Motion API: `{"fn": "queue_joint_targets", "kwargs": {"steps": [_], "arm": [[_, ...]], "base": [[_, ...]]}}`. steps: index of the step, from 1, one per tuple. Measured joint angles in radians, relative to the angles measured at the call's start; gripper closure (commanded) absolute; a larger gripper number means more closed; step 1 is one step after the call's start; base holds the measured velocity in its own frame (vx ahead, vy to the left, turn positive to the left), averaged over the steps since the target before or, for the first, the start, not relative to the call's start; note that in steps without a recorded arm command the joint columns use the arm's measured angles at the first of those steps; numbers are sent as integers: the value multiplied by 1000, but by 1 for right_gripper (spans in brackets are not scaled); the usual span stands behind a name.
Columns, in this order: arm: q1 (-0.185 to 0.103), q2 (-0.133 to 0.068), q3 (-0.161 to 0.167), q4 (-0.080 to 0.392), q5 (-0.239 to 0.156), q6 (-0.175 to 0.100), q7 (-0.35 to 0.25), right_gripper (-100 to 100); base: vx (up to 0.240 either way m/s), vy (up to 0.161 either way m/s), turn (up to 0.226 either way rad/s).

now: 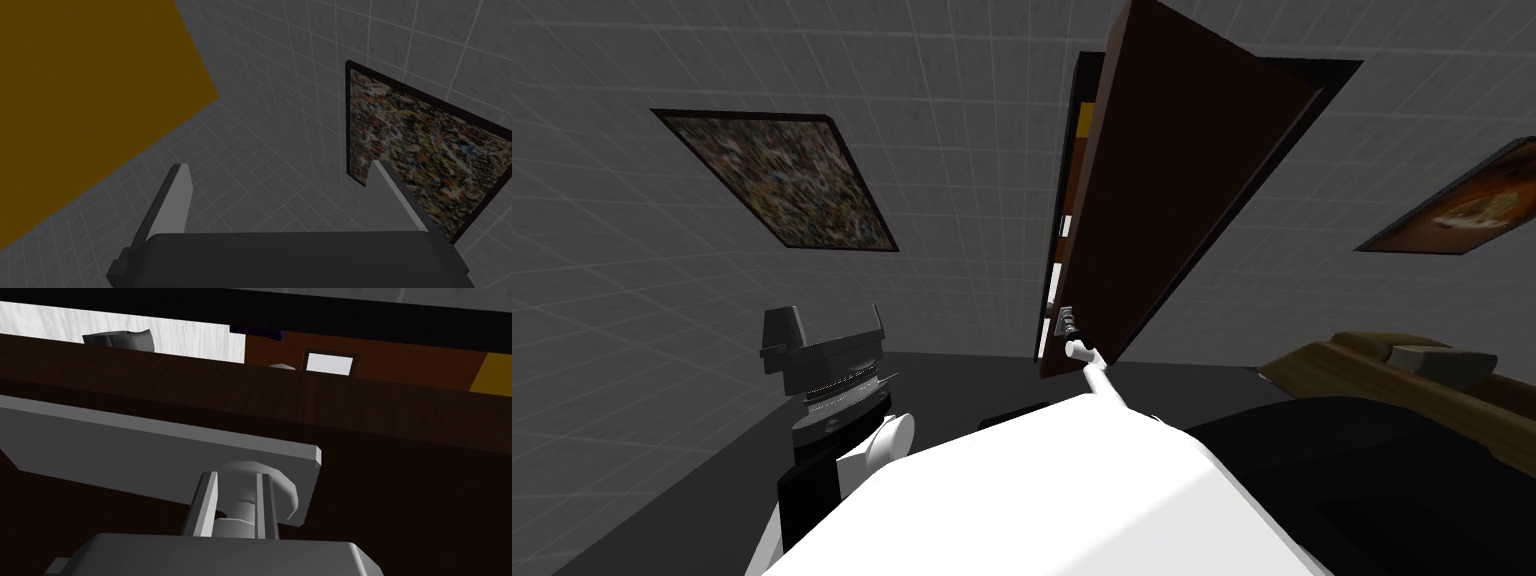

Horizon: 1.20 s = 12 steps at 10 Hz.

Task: Pull the door open

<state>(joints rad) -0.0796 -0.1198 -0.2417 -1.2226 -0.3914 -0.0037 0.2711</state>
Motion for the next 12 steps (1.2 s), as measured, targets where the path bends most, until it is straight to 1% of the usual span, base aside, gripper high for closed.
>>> {"fn": "queue_joint_targets", "kwargs": {"steps": [1, 2, 3, 4, 5, 6, 7, 8, 9, 10, 11, 12], "arm": [[14, 3, 2, -27, -6, 6, -20, 100], [11, -2, 7, -18, -11, 3, -32, 100], [6, 1, 7, -8, -10, -7, -34, 100], [4, -6, 13, 2, -21, -21, -51, 100], [12, -17, 23, -5, -41, -34, -79, 100], [3, -11, 20, -1, -45, -38, -95, 100], [14, -20, 29, -16, -52, -31, -109, 100], [15, -26, 37, -12, -65, -43, -132, 100], [17, -38, 52, 0, -85, -72, -160, 100], [31, -38, 57, -21, -94, -71, -181, 100], [30, -51, 66, -21, -112, -74, -209, 100], [34, -57, 70, -29, -122, -74, -230, 100]], "base": [[-23, -18, 15], [-6, 5, -17], [-29, -18, 74], [-65, -55, 169], [-58, -46, 83], [-18, -25, 16], [-44, -23, 73], [-66, -66, 158], [-49, -63, 90], [-63, -44, 118], [-59, -29, 71], [-51, -36, 98]]}}
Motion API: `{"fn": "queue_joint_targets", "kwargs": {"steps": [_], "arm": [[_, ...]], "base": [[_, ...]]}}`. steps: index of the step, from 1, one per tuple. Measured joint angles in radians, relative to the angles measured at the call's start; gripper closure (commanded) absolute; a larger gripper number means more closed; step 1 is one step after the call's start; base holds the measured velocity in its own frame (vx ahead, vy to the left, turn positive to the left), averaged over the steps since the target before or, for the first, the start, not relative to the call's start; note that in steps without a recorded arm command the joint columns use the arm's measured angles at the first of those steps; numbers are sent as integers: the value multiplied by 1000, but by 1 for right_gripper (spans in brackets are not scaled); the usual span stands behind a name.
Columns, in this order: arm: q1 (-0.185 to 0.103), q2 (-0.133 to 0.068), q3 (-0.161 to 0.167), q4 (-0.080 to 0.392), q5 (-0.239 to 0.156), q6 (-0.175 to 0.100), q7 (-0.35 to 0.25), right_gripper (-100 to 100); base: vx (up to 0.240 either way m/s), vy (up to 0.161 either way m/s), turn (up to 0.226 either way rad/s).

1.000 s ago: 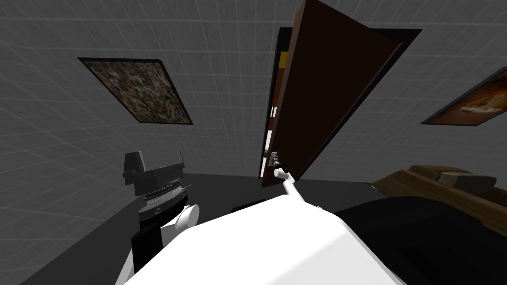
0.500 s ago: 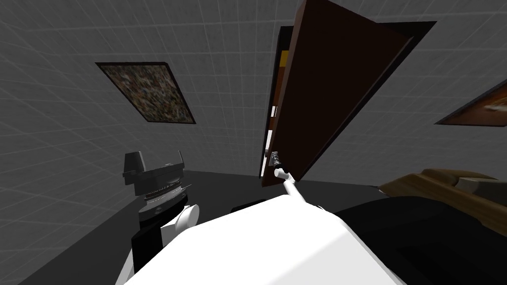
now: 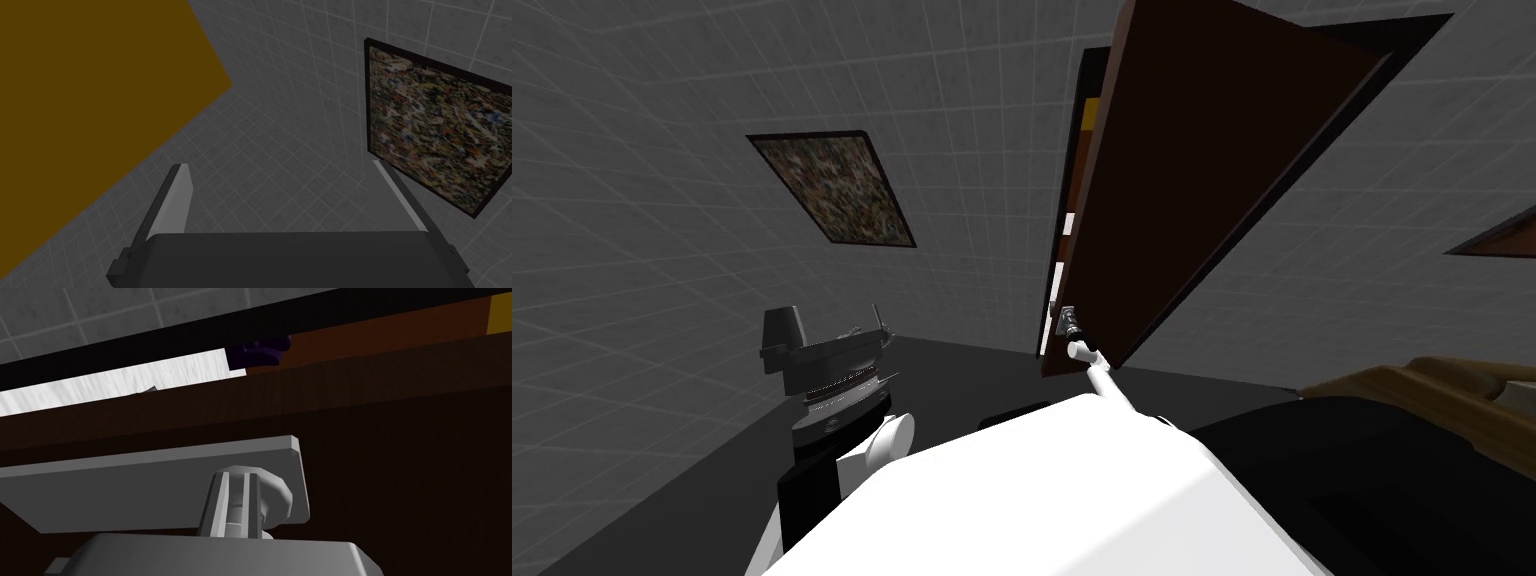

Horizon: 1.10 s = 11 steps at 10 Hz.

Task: Pull the door open

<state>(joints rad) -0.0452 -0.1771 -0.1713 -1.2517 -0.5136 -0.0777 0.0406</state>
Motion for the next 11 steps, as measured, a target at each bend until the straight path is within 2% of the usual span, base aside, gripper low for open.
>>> {"fn": "queue_joint_targets", "kwargs": {"steps": [1, 2, 4, 6, 7, 11], "arm": [[0, -11, 13, 9, -16, -19, -28, 100], [6, -18, 24, 9, -35, -43, -58, -100], [7, -14, 46, -2, -79, -71, -99, -100], [21, -7, 63, -12, -118, -80, -135, -100], [24, -14, 66, -15, -142, -98, -157, -100], [46, -17, 94, -29, -247, -171, -259, -100]], "base": [[-77, -63, 155], [-100, -49, 203], [-93, -31, 155], [-61, -49, 69], [-82, -79, 98], [-113, -67, 149]]}}
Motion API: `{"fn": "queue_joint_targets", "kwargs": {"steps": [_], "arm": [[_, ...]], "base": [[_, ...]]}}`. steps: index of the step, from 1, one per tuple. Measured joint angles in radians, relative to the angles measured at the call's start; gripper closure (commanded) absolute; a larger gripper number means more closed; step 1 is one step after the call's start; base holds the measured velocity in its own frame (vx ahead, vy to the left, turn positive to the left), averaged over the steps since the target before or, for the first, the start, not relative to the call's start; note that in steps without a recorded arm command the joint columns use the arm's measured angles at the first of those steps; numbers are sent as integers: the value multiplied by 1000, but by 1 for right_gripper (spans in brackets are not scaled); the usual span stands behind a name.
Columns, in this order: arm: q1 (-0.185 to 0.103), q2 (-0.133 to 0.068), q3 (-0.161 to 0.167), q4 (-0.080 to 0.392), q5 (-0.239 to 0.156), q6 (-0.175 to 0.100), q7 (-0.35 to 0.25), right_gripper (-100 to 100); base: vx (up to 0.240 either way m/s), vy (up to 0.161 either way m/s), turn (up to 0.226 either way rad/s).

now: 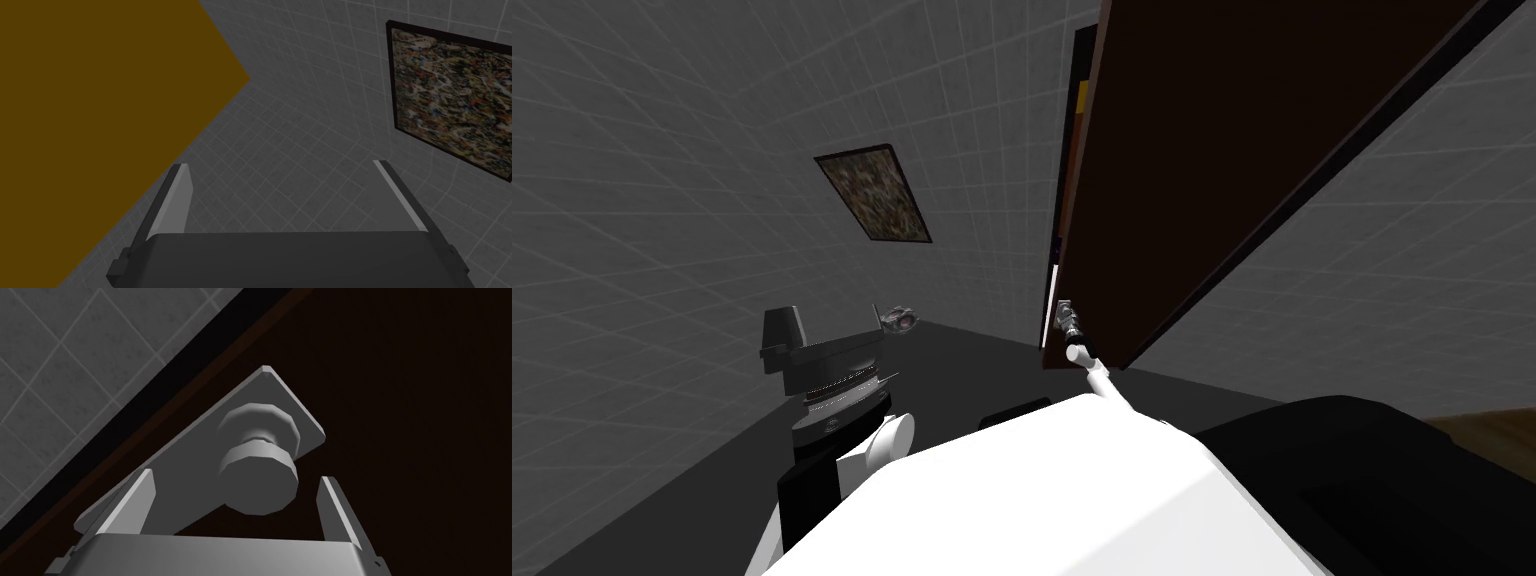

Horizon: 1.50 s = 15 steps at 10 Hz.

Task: Pull the door open

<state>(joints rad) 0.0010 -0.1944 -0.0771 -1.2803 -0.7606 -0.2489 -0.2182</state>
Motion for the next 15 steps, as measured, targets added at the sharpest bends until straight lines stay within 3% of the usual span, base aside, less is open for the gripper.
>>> {"fn": "queue_joint_targets", "kwargs": {"steps": [10, 15], "arm": [[55, 5, 92, -58, -293, -174, -277, -100], [73, 6, 126, -75, -396, -238, -378, -100]], "base": [[-111, -55, 147], [-94, -30, 97]]}}
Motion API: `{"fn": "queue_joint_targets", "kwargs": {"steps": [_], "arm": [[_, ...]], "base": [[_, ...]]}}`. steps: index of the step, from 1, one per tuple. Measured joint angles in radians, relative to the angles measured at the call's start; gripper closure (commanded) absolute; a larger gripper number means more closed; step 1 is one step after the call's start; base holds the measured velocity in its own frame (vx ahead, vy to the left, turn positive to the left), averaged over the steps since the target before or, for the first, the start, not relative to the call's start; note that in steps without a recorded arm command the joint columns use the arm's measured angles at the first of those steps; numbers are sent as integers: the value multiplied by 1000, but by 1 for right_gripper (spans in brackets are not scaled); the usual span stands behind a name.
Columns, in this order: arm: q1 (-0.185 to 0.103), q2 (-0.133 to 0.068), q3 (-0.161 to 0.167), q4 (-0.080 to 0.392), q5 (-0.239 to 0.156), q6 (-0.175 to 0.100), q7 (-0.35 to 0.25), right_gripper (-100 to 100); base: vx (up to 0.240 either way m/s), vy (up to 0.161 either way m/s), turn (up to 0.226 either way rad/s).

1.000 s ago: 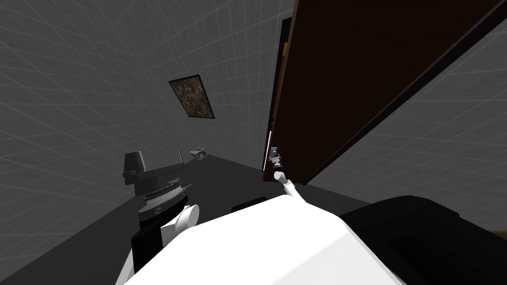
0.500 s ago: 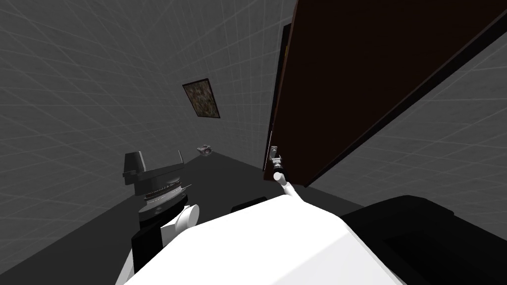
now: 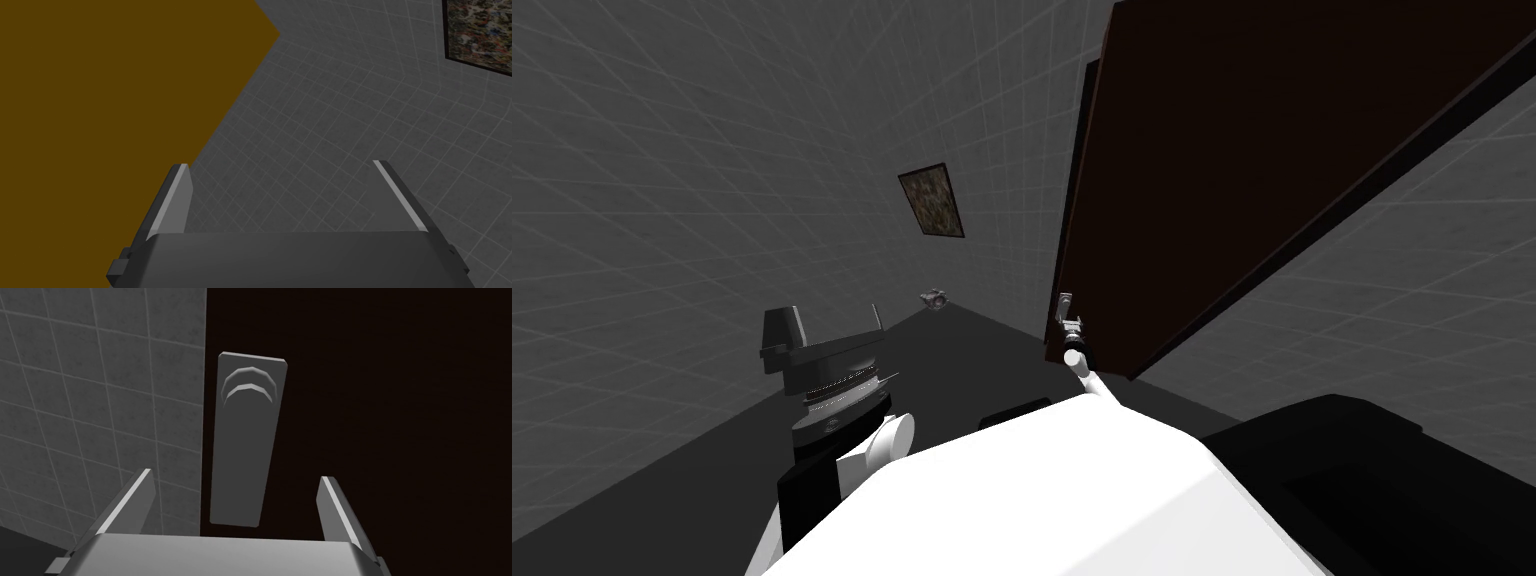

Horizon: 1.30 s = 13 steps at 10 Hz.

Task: Pull the door open

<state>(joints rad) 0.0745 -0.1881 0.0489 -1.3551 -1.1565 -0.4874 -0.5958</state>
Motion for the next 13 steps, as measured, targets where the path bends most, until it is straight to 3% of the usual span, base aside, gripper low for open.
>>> {"fn": "queue_joint_targets", "kwargs": {"steps": [2, 8, 10, 11, 13], "arm": [[4, -1, 7, -3, -20, -13, -22, -100], [29, -129, -41, 43, -37, -17, -153, -100], [24, -173, -42, 86, -31, -34, -212, -100], [23, -176, -42, 89, -31, -36, -220, 100], [24, -173, -42, 87, -31, -35, -213, 100]], "base": [[50, -11, 77], [173, -17, 107], [112, -28, 46], [-11, 1, -21], [-25, 6, 5]]}}
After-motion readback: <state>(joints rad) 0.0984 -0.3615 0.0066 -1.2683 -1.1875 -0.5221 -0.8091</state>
